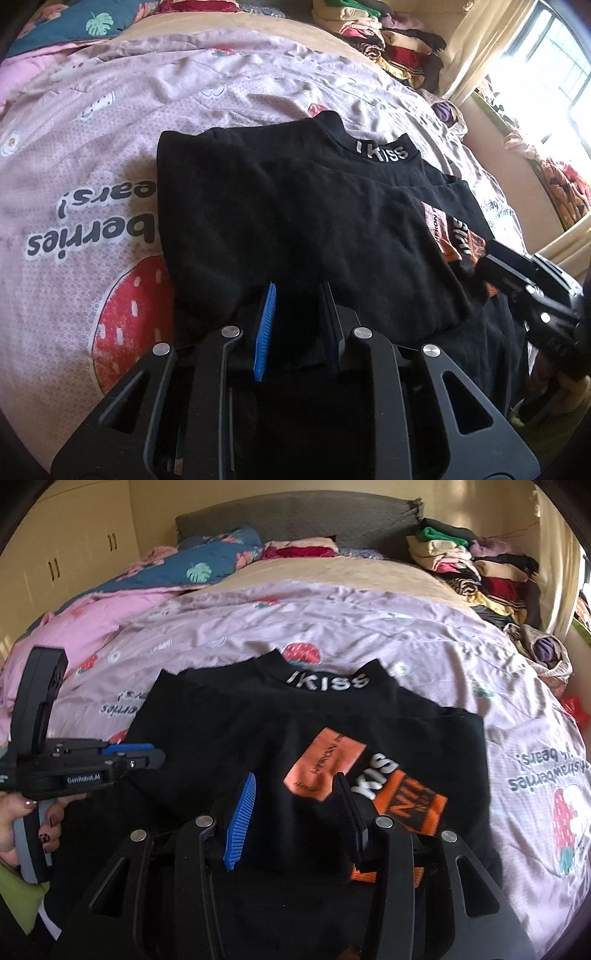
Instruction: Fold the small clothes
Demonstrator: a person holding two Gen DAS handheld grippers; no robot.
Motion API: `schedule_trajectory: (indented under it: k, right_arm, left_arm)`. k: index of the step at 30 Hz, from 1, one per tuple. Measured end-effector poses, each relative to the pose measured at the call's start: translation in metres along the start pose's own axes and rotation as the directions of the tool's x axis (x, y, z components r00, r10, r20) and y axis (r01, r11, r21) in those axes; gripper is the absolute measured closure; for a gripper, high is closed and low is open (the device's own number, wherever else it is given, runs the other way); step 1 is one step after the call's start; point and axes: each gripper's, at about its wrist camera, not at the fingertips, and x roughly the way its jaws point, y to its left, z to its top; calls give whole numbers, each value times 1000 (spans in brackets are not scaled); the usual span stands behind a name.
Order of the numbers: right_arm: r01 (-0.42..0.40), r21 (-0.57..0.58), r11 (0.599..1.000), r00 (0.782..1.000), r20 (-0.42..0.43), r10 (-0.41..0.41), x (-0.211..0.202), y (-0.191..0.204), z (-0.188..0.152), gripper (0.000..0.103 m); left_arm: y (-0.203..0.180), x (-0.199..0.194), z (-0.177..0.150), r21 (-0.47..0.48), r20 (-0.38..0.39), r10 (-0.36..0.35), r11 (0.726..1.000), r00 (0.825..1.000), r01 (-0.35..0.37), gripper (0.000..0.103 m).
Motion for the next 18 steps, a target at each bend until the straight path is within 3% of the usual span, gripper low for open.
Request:
schedule_trajectory:
  k: [6,18]
  right_arm:
    - [35,44,998,992,-121,-29,29,-11,-14,61]
    - [-25,89,996,999,-30,28,18,-19,-24,57]
  left_arm:
    - [-1,-1,-1,7,-1,6,1000,1000,-6,87]
    - [-4,0,1,21,-1,22,1000,1000,-22,87]
